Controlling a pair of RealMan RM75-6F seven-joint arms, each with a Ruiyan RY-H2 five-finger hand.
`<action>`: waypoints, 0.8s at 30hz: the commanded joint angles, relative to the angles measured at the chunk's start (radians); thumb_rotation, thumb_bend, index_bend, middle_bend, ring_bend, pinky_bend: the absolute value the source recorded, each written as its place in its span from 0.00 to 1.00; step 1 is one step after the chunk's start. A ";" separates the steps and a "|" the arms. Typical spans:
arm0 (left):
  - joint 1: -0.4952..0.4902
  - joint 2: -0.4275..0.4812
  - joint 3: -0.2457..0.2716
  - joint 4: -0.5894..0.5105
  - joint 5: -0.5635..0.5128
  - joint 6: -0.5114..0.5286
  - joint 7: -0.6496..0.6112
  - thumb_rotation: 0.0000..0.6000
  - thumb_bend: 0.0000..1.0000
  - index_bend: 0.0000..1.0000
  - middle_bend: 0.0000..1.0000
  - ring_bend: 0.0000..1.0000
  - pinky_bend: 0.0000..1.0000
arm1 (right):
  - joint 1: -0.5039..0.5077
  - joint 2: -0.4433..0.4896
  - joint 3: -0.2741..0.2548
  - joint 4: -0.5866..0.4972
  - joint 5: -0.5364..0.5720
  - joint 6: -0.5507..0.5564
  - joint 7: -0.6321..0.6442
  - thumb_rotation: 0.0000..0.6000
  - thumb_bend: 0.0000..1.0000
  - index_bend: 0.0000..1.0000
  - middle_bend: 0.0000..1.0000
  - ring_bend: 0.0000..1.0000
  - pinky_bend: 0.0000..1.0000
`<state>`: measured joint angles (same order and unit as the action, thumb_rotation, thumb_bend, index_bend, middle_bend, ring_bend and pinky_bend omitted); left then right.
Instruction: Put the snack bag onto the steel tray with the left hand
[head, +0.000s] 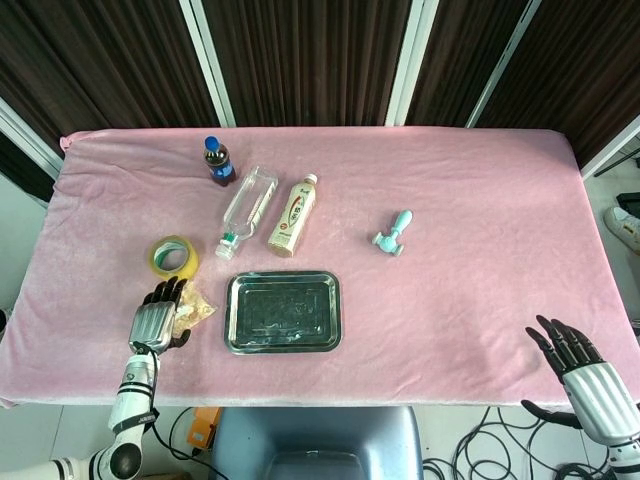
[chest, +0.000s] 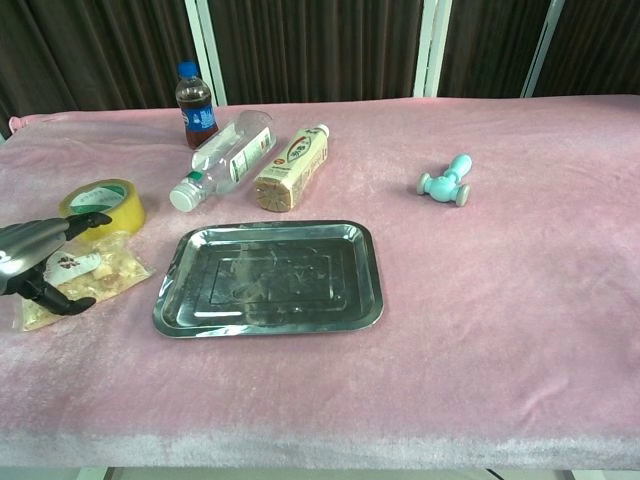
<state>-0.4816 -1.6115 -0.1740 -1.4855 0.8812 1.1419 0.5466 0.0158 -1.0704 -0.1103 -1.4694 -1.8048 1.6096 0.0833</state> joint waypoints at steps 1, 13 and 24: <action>-0.013 -0.027 -0.010 0.037 -0.020 0.003 0.011 1.00 0.41 0.21 0.25 0.24 0.25 | 0.000 0.000 0.000 0.000 0.000 0.001 0.002 1.00 0.04 0.00 0.00 0.00 0.24; -0.018 -0.061 -0.003 0.074 0.014 0.059 0.021 1.00 0.80 0.52 0.60 0.66 0.71 | 0.000 0.000 0.000 0.000 -0.001 -0.002 0.002 1.00 0.04 0.00 0.00 0.00 0.24; -0.059 -0.125 -0.070 -0.057 0.238 0.213 -0.038 1.00 0.82 0.53 0.61 0.68 0.72 | 0.002 0.000 -0.002 -0.003 -0.003 -0.009 -0.005 1.00 0.04 0.00 0.00 0.00 0.24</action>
<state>-0.5204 -1.7130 -0.2200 -1.5180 1.1062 1.3387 0.4963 0.0176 -1.0703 -0.1122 -1.4720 -1.8082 1.6007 0.0781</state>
